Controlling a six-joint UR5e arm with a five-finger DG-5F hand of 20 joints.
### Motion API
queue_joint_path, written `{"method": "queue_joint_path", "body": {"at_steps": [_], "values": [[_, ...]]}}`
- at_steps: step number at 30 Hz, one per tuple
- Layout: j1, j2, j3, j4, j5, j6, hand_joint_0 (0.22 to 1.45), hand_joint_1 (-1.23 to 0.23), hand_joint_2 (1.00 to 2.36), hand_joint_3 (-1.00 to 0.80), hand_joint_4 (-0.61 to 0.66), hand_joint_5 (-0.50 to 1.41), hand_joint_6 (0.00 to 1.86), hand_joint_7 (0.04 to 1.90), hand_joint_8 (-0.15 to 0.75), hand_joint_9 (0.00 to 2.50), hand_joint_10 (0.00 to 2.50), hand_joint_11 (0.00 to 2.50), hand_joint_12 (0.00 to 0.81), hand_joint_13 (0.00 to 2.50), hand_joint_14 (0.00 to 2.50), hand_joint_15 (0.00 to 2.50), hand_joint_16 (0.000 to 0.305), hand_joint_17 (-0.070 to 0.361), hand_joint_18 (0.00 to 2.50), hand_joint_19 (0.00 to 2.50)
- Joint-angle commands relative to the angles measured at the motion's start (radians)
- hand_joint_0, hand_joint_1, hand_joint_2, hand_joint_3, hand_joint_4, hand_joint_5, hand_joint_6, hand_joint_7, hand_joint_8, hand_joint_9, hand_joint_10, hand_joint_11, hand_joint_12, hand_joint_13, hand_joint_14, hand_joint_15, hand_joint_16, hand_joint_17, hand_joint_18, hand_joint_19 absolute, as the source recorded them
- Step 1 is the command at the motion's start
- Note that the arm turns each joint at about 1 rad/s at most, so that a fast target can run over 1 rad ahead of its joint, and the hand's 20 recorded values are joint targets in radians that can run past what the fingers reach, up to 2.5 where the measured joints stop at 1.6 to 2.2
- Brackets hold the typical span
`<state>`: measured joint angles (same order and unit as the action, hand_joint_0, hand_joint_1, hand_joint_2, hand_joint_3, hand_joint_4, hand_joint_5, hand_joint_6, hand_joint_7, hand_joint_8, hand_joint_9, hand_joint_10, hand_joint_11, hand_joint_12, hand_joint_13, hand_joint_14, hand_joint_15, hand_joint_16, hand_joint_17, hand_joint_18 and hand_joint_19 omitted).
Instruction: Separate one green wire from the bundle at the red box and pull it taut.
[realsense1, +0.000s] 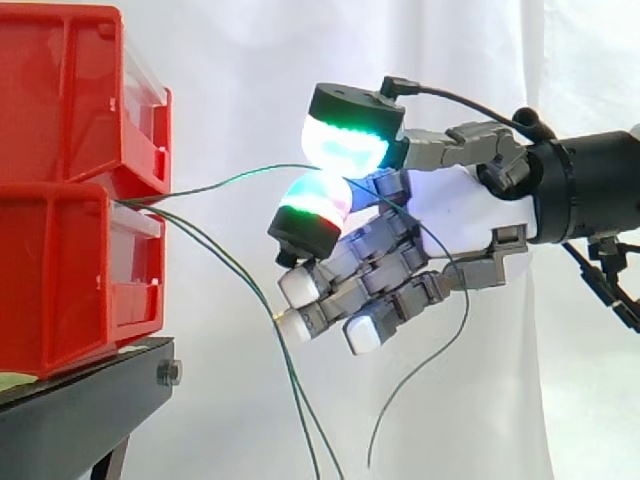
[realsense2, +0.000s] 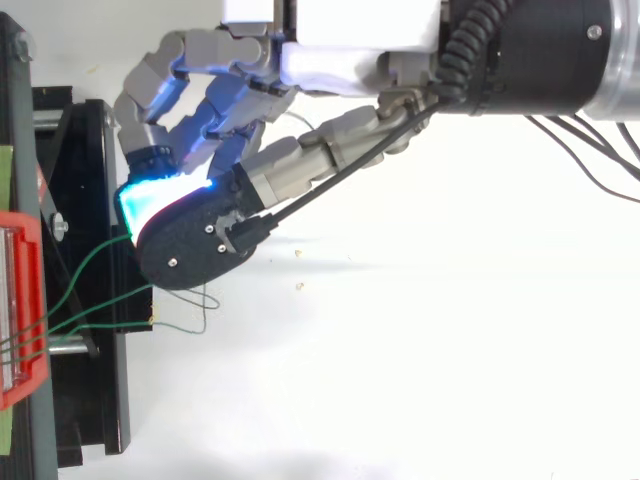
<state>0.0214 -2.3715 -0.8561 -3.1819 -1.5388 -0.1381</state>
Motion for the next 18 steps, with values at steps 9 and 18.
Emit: {"method": "queue_joint_path", "body": {"at_steps": [9, 18], "values": [[-0.005, 0.000, 0.003, -0.009, -0.015, 0.000, 0.70, -0.88, 1.01, -0.43, 0.19, -0.21, 0.90, 0.93, 0.301, 0.75, 0.01, 0.46, 0.297, 0.72, 0.01, 0.19, 0.046, 0.103, 0.85, 0.31], [-0.003, 0.000, 0.003, -0.009, -0.011, 0.000, 0.69, -0.88, 1.00, -0.45, 0.21, -0.21, 0.90, 0.96, 0.298, 0.75, 0.01, 0.47, 0.295, 0.73, 0.01, 0.19, 0.046, 0.102, 0.85, 0.32]]}}
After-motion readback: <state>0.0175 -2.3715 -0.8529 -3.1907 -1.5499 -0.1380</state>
